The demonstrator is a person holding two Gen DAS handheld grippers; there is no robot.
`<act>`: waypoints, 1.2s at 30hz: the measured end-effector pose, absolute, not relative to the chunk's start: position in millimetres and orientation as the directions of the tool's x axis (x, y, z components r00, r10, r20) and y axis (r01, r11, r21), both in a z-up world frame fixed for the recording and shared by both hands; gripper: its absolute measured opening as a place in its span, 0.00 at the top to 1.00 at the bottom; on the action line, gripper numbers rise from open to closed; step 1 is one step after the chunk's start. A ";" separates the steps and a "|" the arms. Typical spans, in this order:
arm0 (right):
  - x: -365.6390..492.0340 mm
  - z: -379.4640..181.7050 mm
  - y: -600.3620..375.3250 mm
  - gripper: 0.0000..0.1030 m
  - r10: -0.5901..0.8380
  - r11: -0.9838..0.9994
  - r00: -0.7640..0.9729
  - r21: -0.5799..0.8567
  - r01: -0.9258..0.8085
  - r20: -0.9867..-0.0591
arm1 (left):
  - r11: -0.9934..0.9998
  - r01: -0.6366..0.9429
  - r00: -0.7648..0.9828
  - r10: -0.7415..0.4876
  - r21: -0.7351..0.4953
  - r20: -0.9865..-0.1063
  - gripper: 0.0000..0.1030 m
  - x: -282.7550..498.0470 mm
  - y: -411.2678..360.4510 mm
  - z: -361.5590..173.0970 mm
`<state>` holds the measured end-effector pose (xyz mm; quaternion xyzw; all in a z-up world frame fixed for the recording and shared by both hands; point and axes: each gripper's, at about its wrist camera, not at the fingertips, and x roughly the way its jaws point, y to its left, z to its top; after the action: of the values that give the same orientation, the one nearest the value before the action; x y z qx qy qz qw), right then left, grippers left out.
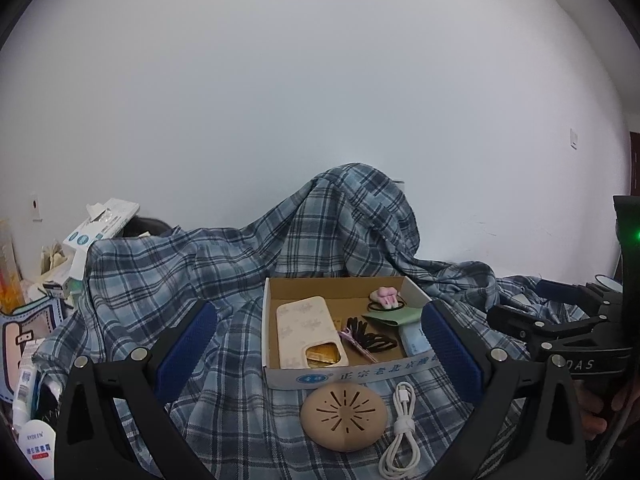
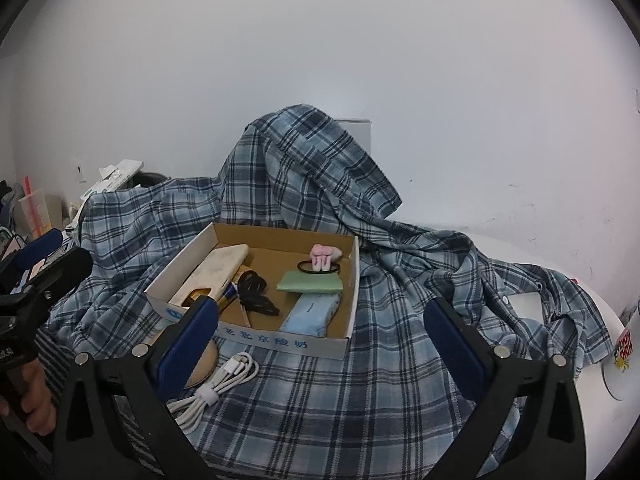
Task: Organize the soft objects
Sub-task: 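Withdraw both grippers up from the box, then grasp the white USB cable bundle with the right gripper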
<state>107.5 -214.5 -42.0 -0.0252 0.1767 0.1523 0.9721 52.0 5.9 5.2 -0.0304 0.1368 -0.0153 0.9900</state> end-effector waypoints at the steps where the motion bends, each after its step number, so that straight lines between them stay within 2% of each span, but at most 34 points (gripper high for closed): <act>1: 108.2 -41.7 -212.3 0.01 0.285 0.952 0.888 0.004 -0.305 -0.361 | 0.998 0.015 0.962 -0.033 -0.068 -0.271 0.00 52.9 7.0 5.0; 4: 114.0 -43.7 -199.6 0.01 0.238 0.960 0.871 -0.034 -0.279 -0.431 | 0.997 0.004 0.959 -0.024 -0.073 -0.283 0.00 56.2 8.3 3.4; 7: 118.8 -52.4 -183.0 0.14 0.273 0.941 0.821 -0.040 -0.337 -0.501 | 0.997 -0.006 0.957 -0.018 -0.082 -0.289 0.00 57.6 10.6 2.3; 9: 119.7 -59.3 -172.0 0.28 0.277 0.930 0.793 -0.055 -0.362 -0.542 | 0.996 -0.018 0.958 -0.010 -0.093 -0.286 0.00 57.4 13.7 2.5; 11: 121.2 -67.1 -163.8 0.33 0.254 0.934 0.776 -0.062 -0.352 -0.578 | 0.995 -0.029 0.954 -0.001 -0.097 -0.301 0.00 60.1 16.8 1.8; 14: 124.3 -77.9 -156.8 0.49 0.311 0.921 0.713 0.015 -0.388 -0.628 | 0.990 -0.047 0.945 0.000 -0.135 -0.327 0.00 66.2 26.2 -1.0; 18: 132.8 -93.0 -145.2 0.62 0.345 0.906 0.618 0.078 -0.416 -0.707 | 0.986 -0.028 0.933 -0.033 -0.162 -0.358 0.00 73.7 31.6 -4.7; 20: 138.0 -100.3 -142.1 0.66 0.363 0.899 0.567 0.117 -0.422 -0.739 | 0.985 -0.033 0.928 -0.032 -0.167 -0.372 0.00 76.6 32.8 -6.9; 28: 149.1 -115.4 -134.9 0.68 0.395 0.887 0.492 0.183 -0.423 -0.776 | 0.989 -0.036 0.936 -0.017 -0.143 -0.353 0.00 71.5 27.8 -5.8; 31: 150.3 -118.5 -131.9 0.73 0.400 0.882 0.487 0.181 -0.436 -0.777 | 0.987 -0.042 0.937 -0.015 -0.156 -0.350 0.00 71.2 31.4 -3.9; 36: 147.5 -115.0 -128.6 0.86 0.404 0.871 0.489 0.161 -0.465 -0.773 | 0.985 -0.050 0.930 -0.015 -0.168 -0.366 0.00 74.7 34.0 -4.9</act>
<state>147.5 -128.6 -115.0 -0.0346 0.4381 0.2518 0.8622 74.7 34.0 -4.9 -0.0874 0.1862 0.0089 0.9786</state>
